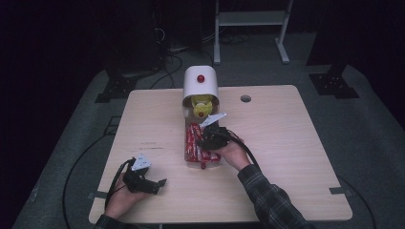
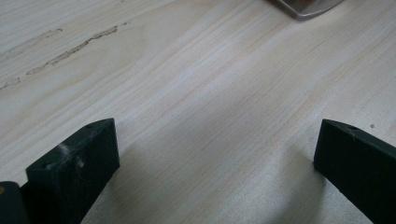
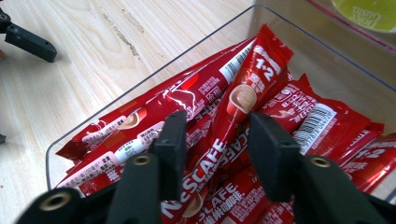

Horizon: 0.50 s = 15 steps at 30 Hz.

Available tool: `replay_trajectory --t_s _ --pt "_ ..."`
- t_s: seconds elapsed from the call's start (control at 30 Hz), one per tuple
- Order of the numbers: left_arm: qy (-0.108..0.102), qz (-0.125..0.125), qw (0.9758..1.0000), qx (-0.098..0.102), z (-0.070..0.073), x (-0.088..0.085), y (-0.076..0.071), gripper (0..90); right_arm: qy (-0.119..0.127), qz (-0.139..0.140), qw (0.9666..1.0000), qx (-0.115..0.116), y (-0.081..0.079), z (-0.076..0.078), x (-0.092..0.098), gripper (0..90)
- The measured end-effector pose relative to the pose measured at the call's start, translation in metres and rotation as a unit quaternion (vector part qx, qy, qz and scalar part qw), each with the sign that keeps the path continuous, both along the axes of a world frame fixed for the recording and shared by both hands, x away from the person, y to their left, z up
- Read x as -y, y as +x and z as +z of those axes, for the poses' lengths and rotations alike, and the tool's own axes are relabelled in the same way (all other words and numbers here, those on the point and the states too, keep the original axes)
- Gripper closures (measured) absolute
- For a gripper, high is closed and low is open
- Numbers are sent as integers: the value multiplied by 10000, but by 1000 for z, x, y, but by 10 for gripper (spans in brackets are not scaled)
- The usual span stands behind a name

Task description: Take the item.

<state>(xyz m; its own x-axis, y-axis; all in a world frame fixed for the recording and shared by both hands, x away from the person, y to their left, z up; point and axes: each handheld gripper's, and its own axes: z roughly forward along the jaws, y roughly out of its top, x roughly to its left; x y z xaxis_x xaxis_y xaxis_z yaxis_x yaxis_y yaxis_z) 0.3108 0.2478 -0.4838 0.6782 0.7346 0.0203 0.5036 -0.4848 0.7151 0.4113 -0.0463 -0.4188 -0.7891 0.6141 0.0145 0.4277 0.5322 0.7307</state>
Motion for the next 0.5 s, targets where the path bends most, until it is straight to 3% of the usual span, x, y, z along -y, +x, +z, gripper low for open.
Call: replay_trajectory --t_s 0.3,0.5 --pt "-1 -4 10000 -1 0 0 0 0 21 59 9999 108 -4 4 -2 805" --pt "-12 5 10000 1 0 0 0 0 13 78 9999 86 -7 6 -7 824"
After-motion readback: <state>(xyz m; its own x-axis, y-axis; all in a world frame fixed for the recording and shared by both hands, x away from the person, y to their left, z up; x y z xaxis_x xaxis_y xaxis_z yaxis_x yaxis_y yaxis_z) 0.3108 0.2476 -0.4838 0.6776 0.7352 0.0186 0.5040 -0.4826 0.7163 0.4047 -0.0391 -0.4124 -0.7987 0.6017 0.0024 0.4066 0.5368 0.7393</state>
